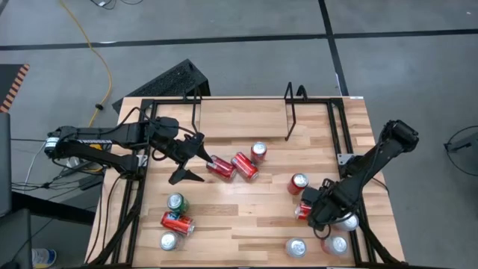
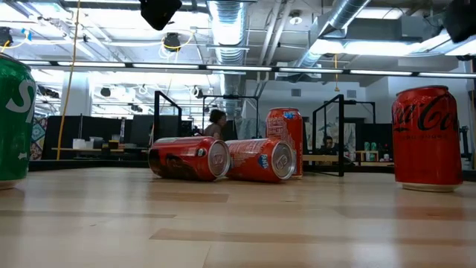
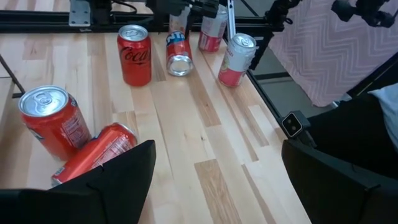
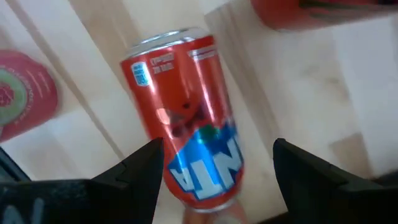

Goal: Place canned beverage on shelf
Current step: Put the red soda can on the shelf

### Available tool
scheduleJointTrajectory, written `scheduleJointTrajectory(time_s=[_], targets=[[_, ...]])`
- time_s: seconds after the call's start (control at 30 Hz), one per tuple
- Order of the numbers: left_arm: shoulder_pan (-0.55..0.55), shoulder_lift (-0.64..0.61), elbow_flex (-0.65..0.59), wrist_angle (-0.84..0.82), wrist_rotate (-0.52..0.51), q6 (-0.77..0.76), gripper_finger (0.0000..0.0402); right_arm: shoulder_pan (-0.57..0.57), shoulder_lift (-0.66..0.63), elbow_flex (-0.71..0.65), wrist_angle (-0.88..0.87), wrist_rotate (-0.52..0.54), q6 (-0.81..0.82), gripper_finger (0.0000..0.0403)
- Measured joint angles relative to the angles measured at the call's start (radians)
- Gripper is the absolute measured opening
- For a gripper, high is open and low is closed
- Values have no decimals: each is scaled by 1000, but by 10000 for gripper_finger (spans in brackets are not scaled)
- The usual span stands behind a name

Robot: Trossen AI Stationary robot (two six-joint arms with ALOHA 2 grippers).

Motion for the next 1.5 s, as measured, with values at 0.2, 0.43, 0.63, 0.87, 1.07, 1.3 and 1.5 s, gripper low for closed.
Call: scheduleJointTrajectory(time_s=[0.2,0.43,0.63,0.87,1.07,1.3,1.5], targets=[[0,0,0,0,0,0,334,-4,0,-15,37,-18,-22,280],[0,0,0,0,0,0,334,-2,0,-15,35,-15,-22,333],[0,0,0,-1,0,0,334,-2,0,-60,87,-21,-23,362],[0,0,0,-1,0,0,334,-10,0,-140,151,-101,9,346],[0,0,0,-1,0,0,334,-19,-2,-170,170,-115,26,322],[0,0,0,-1,-9,-11,334,-38,-1,-167,169,-128,33,271],[0,0,0,-1,-15,-17,334,-37,2,-98,157,-82,16,246]])
